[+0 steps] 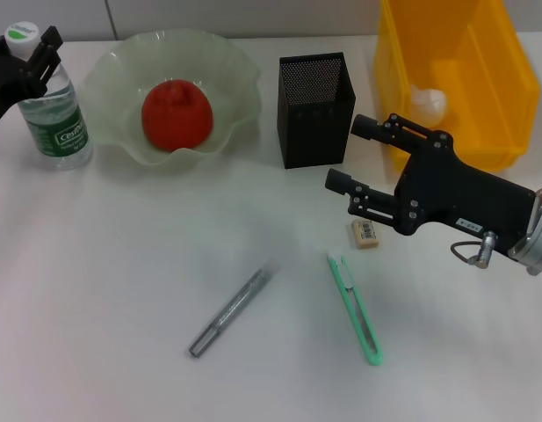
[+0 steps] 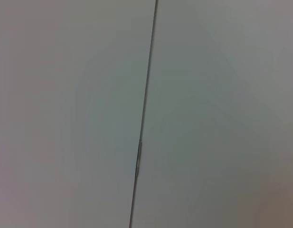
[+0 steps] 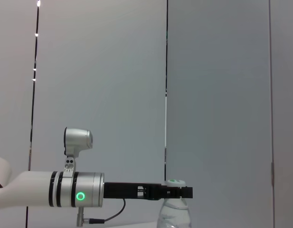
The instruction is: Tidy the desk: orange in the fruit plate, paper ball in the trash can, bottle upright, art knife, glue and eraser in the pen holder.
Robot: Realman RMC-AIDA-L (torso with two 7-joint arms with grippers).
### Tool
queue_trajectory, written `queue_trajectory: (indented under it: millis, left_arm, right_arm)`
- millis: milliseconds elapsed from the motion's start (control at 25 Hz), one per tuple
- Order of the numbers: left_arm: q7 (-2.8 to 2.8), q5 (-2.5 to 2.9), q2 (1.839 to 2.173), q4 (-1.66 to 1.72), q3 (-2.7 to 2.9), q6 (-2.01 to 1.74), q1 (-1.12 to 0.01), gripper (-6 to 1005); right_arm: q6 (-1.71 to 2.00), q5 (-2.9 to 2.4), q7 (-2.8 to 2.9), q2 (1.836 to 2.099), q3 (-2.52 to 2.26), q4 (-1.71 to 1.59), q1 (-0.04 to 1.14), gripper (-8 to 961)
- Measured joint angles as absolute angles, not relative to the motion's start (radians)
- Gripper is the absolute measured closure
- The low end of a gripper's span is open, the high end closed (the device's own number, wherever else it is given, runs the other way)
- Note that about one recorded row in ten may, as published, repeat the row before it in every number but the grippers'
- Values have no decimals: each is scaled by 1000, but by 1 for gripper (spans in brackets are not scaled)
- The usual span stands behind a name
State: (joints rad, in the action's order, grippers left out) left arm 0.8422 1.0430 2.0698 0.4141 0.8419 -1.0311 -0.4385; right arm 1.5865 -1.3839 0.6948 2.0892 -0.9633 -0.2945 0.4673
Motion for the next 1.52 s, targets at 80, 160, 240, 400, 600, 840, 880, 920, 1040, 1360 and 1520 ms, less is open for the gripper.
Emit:
queue_trajectory:
  millis: [80,160,240,400,600,840,880,920,1040,1360,1520]
  left_arm:
    - [842,1043,2070,414,842,-1028,-439,556]
    - [842,1042,2069,414,843,-1010,-447,556]
    - [842,1043,2069,414,843,-1004,-450,555]
    - [842,1043,2069,414,844,-1001,-452,555]
    - [845,1043,2069,414,844,-996,-452,554]
    - [854,1042,2069,417,839,-986,-449,555]
    - [854,1042,2069,417,840,-986,-449,555]
    - [855,1043,2069,417,842,-986,-448,525]
    - [855,1045,2069,418,844,-986,-447,435]
    - [866,1040,2067,432,837,-1022,-439,369]
    - [914,1038,2066,480,840,-1051,-418,369]
  right_arm:
    - [1586,-1384,695,2089,-963,-295,468,223]
    - [1586,-1384,694,2089,-963,-294,468,223]
    - [1586,-1384,694,2089,-963,-294,468,223]
    - [1586,-1382,694,2089,-963,-294,469,223]
    - [1586,-1382,694,2089,-963,-295,469,223]
    - [1584,-1382,693,2089,-963,-294,469,224]
    - [1584,-1382,693,2089,-963,-295,470,224]
    - [1584,-1382,693,2089,-963,-294,469,224]
    - [1584,-1382,693,2089,-963,-295,469,224]
    - [1589,-1385,694,2089,-963,-294,468,224]
    - [1592,-1385,699,2089,-963,-294,468,224]
